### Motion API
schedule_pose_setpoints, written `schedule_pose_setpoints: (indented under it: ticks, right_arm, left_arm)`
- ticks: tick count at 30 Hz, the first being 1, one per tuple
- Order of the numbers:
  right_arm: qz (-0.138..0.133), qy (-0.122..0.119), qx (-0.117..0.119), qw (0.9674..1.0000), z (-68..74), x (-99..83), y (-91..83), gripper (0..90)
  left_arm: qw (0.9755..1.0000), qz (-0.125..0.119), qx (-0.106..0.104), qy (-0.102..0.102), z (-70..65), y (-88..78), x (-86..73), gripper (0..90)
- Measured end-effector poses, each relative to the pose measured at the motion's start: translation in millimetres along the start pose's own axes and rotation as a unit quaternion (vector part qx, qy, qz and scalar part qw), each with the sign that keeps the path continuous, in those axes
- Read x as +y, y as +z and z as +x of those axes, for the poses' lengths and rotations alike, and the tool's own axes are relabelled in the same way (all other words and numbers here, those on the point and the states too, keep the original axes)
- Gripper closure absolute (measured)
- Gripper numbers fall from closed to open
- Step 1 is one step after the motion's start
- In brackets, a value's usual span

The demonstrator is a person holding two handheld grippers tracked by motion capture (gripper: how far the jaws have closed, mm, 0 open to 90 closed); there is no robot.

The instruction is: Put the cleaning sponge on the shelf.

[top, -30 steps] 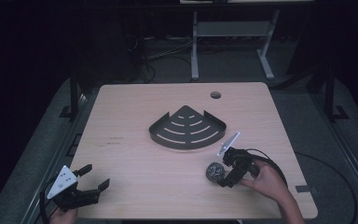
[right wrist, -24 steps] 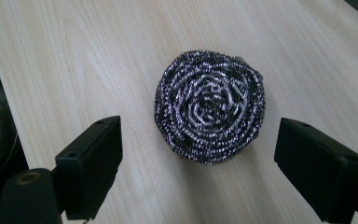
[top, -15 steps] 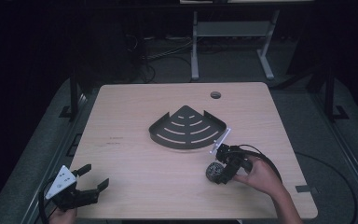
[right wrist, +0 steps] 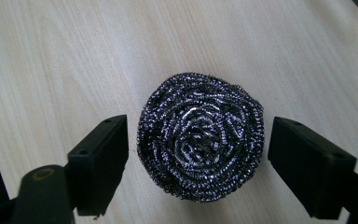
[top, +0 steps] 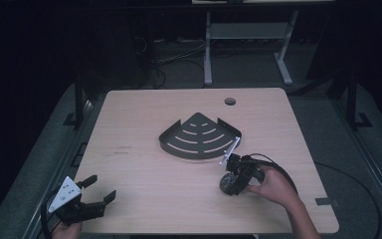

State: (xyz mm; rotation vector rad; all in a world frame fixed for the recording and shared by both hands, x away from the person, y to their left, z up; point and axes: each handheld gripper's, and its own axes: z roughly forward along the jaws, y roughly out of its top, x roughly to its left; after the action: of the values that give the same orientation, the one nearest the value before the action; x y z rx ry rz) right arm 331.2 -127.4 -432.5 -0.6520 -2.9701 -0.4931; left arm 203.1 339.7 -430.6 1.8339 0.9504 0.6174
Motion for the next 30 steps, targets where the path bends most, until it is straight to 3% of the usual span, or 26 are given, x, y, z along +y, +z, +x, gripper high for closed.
schedule_pose_setpoints:
  ticks: [13, 22, 30]
  right_arm:
    - [0.017, -0.021, -0.012, 0.9996, 3.9, 5.0, 4.6, 33.0]
    - [0.005, -0.023, -0.004, 0.9997, 2.6, 5.0, -2.0, 33.9]
    - [0.007, -0.034, -0.003, 0.9994, 0.9, 16.6, -12.0, 34.0]
  left_arm:
    - [1.0000, -0.002, 0.002, -0.004, 1.2, -1.4, -0.3, 13.3]
    - [1.0000, -0.004, 0.001, -0.004, 0.7, -1.5, 0.0, 13.3]
    - [1.0000, -0.004, 0.003, -0.005, 1.4, -2.1, -0.1, 13.3]
